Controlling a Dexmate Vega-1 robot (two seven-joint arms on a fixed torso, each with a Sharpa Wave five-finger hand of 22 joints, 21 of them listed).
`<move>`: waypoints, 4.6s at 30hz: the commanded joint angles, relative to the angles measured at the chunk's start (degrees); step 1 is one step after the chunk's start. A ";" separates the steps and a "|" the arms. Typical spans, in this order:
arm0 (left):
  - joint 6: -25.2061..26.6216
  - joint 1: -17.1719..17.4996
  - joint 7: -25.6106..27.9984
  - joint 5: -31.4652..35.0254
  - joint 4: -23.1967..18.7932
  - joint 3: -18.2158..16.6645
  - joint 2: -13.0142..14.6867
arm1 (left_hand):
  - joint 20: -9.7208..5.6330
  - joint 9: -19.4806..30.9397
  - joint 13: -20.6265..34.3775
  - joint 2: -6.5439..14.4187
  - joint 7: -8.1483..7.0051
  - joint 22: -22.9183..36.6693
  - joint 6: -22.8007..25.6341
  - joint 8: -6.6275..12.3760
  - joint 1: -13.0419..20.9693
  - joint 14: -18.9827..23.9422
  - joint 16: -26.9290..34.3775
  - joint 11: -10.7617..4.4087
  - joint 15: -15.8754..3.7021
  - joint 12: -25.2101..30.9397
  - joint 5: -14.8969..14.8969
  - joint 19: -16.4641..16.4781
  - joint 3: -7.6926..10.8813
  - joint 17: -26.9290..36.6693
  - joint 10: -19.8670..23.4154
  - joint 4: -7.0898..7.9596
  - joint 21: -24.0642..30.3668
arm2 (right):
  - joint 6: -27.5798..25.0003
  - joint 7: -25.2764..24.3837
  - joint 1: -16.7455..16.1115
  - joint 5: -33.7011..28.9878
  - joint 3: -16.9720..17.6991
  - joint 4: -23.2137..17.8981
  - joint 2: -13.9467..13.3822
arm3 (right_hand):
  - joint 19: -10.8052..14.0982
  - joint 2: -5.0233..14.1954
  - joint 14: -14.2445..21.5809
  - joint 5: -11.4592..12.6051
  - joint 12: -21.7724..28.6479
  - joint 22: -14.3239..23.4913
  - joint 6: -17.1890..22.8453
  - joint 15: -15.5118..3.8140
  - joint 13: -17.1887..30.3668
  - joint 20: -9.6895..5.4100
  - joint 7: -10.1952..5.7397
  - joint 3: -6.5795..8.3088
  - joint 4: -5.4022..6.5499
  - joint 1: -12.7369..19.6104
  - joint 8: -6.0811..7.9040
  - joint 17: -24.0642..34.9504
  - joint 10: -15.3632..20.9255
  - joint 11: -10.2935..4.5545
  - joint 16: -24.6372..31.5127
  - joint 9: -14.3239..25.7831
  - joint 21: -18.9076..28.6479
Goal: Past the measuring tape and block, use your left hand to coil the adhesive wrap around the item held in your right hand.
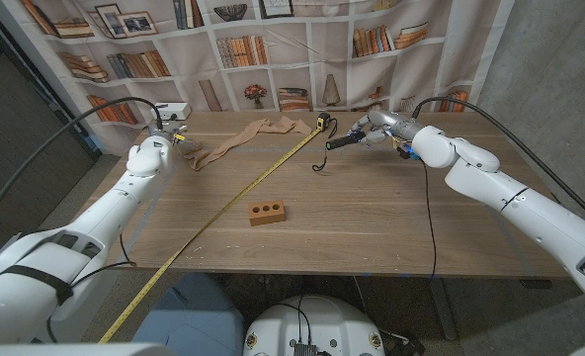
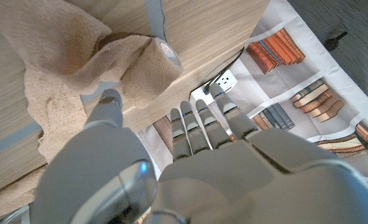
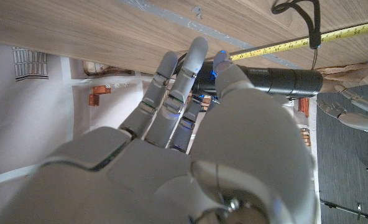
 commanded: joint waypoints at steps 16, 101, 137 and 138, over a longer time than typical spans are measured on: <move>-1.46 -3.97 2.81 -1.29 7.79 2.52 -1.91 | 0.22 0.18 0.47 0.21 -0.02 0.37 -0.65 -0.22 1.23 -0.18 0.13 -0.32 -0.23 -0.30 -0.21 -0.04 -0.02 0.16 0.11 -0.12 0.16 | 0.25 0.42 1.61 -0.40 -0.85 2.07 1.22 | -0.30 0.37 0.19 0.37 0.61 -0.09 4.69 -1.49 6.92 -4.13 4.19 2.39 1.98 0.03 0.51 0.16 18.13 -1.08 -0.29 0.17 0.61; -11.08 -20.66 12.70 -11.67 42.58 18.29 -10.47 | -5.19 4.39 7.58 6.25 0.60 11.44 27.08 14.45 29.39 32.28 13.74 -3.39 -7.38 8.38 1.60 16.68 1.88 9.14 25.68 -2.04 19.48 | -2.82 -0.17 1.91 -1.88 -1.25 0.58 1.73 | -0.88 0.34 0.53 0.34 -0.21 -0.20 4.71 -1.48 7.20 -4.24 4.23 2.38 2.01 -0.07 0.36 0.45 18.52 -1.12 -1.10 0.27 1.91; -9.87 0.54 13.80 -17.63 2.78 0.26 0.89 | -7.01 11.30 13.25 7.25 3.91 20.65 30.65 22.87 44.45 36.93 12.77 -1.22 -6.99 11.80 -0.06 11.18 -0.33 14.19 26.59 -0.99 36.14 | -3.42 -1.86 1.07 -1.39 0.07 -1.97 1.08 | -1.20 0.32 0.49 0.30 -0.50 -0.24 4.75 -1.45 7.52 -4.38 4.13 2.41 2.00 -0.05 0.32 0.58 18.48 -1.12 -1.40 0.30 2.25; -9.27 1.27 13.70 -17.79 1.62 -0.46 0.94 | -7.03 11.26 13.20 7.24 3.83 20.70 30.57 22.85 44.46 36.95 12.72 -1.21 -6.98 11.75 -0.07 11.11 -0.34 14.20 26.57 -0.97 36.25 | -3.45 -1.93 0.88 -1.29 0.23 -2.20 0.91 | -1.24 0.35 0.52 0.29 -0.51 -0.24 4.74 -1.40 7.52 -4.37 4.12 2.40 2.05 -0.09 0.32 0.58 18.47 -1.09 -1.39 0.30 2.24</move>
